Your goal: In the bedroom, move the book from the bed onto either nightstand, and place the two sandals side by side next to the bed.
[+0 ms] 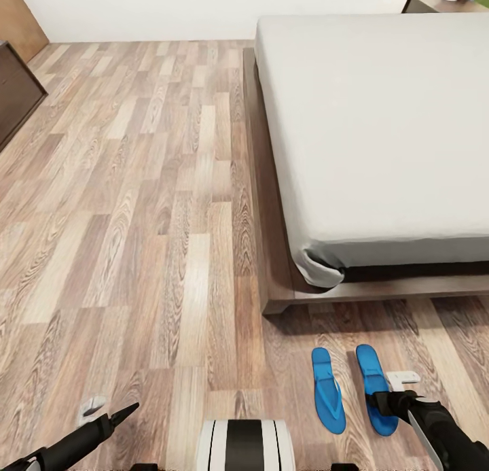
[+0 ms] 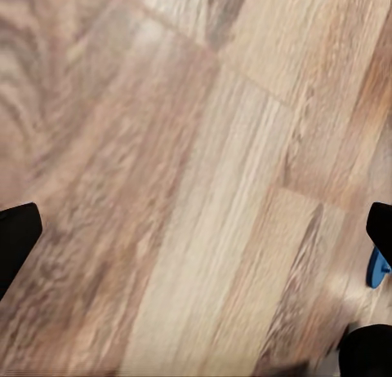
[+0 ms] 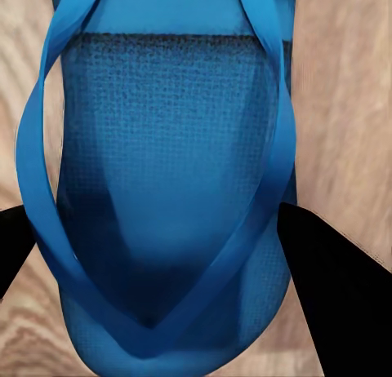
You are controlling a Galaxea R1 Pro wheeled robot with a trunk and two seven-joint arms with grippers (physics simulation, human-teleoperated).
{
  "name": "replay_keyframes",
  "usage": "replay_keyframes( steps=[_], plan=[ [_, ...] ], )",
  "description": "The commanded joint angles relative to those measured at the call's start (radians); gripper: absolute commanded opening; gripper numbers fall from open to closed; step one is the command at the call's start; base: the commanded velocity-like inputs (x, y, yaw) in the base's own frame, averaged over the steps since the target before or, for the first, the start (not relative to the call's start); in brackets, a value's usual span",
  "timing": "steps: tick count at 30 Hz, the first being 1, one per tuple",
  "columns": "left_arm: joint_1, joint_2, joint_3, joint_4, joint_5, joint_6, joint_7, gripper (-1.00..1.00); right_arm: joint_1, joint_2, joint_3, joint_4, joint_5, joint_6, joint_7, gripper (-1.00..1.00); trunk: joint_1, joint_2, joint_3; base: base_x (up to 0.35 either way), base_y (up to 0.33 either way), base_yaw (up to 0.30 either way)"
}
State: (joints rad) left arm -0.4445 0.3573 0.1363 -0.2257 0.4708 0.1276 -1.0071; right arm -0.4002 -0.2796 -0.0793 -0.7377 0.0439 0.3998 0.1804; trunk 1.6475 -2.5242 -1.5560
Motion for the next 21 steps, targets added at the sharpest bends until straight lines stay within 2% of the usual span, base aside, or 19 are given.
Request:
replay_keyframes(
  steps=[1,12,21],
  plan=[
    [0.0,0.0,0.002,0.0,0.005,0.011,-0.004,1.0,0.0,0.0,-0.004,-0.002,0.005,0.005,0.007,-1.0,0.0,0.0,-0.005,0.0,0.0,0.0],
    [0.0,0.0,0.002,0.0,0.005,0.011,-0.004,1.0,0.0,0.0,-0.004,-0.001,0.005,0.005,0.006,-1.0,0.005,-0.003,-0.047,0.0,0.0,0.0],
    [0.0,0.001,0.002,0.0,0.005,0.011,-0.004,1.0,0.0,0.001,-0.004,-0.002,0.005,0.005,0.007,-1.0,0.005,-0.003,-0.047,0.022,0.005,0.0]
  ],
)
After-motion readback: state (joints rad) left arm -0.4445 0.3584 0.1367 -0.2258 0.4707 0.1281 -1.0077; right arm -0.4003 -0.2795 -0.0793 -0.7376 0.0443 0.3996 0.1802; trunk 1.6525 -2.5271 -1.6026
